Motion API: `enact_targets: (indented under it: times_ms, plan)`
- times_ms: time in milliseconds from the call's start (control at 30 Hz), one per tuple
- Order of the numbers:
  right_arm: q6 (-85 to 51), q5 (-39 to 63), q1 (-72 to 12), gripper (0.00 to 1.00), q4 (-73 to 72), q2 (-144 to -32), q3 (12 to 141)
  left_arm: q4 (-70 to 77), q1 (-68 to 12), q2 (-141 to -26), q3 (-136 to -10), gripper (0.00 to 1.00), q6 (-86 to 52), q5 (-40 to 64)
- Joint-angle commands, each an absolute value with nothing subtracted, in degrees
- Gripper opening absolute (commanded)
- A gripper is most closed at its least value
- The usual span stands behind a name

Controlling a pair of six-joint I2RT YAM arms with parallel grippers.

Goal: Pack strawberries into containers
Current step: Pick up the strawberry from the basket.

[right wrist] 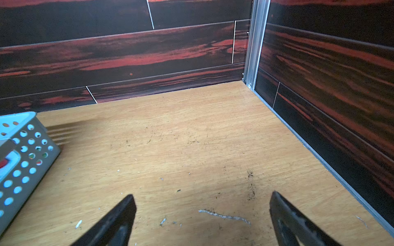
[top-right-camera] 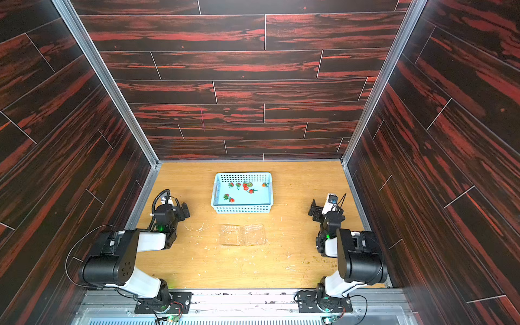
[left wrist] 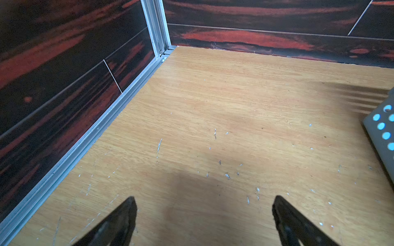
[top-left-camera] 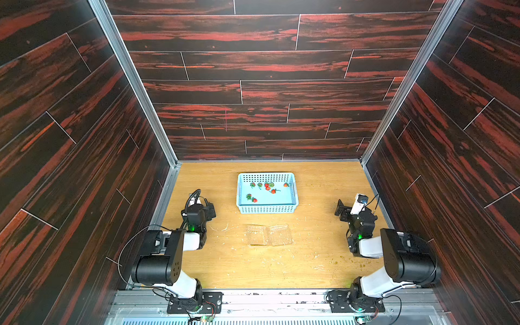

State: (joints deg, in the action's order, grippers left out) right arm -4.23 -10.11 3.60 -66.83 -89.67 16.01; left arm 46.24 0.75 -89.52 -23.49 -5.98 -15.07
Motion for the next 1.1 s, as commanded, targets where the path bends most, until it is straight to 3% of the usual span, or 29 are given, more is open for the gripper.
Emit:
enact_targets:
  times_ms: [0,700,833,867,967,1067]
  plan:
    - [-4.6,-10.4,3.4,0.99,-66.9,-89.6,17.0,46.3,1.1,-88.0,-24.4,1.0,-6.1,-15.6]
    - [-4.7,-10.4,3.4,0.99,-66.9,-89.6,17.1,46.3,1.1,-88.1,-24.4,1.0,-6.2,-15.6]
    - [-4.5,-10.5,3.3,0.98,-66.9,-89.2,16.9,47.9,1.0,-87.6,-24.2,0.85,-6.4,-16.4]
    - [-4.3,-10.1,3.3,0.97,-64.5,-87.8,17.7,49.2,1.1,-86.7,-24.4,0.84,-6.1,-17.9]
    - [-4.0,-10.0,3.1,0.92,-48.9,-81.9,23.4,29.4,1.0,-78.6,-30.2,0.81,-7.8,-20.0]
    - [-3.9,-10.3,1.9,0.9,-32.4,-78.8,32.1,22.2,1.1,-72.7,-34.6,0.8,-11.6,-25.4]
